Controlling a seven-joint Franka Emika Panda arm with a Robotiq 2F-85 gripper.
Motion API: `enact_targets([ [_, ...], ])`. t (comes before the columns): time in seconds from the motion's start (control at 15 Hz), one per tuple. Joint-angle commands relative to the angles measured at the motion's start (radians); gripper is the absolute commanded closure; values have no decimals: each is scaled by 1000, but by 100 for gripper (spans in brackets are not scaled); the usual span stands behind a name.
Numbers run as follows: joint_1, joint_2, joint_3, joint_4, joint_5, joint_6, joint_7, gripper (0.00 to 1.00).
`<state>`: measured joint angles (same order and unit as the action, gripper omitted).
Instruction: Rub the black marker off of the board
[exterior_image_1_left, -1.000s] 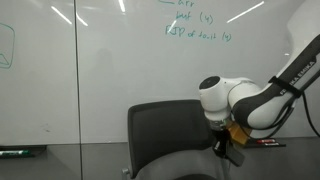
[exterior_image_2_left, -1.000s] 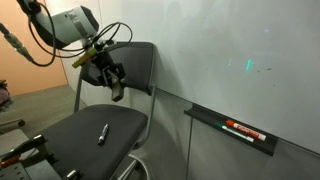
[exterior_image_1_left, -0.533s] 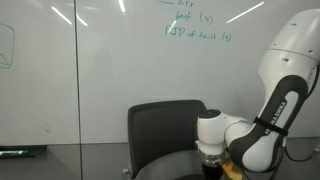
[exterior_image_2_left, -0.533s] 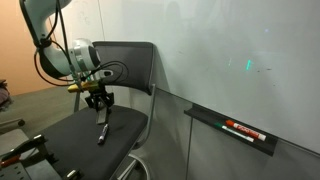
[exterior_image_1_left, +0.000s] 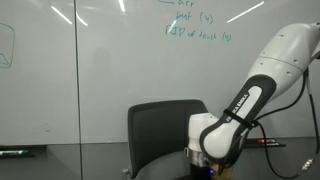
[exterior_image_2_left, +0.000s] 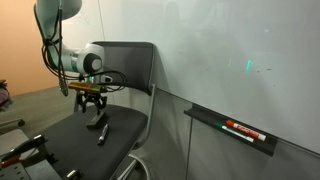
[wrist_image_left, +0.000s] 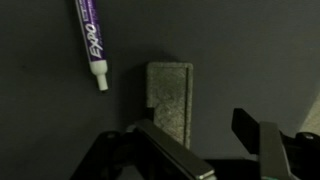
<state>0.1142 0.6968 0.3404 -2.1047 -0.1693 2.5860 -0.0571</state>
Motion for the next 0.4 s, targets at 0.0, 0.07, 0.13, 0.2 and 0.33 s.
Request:
enact_targets([
  [0.0, 1, -120, 9, 23, 138, -174, -26, 0],
  [0.07, 25, -171, -19, 17, 140, -231, 7, 0],
  [0.13, 40, -210, -39, 18, 141, -284, 29, 0],
  [0.2, 59, -278, -64, 0, 127, -349, 67, 0],
  [0.33, 87, -387, -104, -20, 103, -467, 152, 0],
])
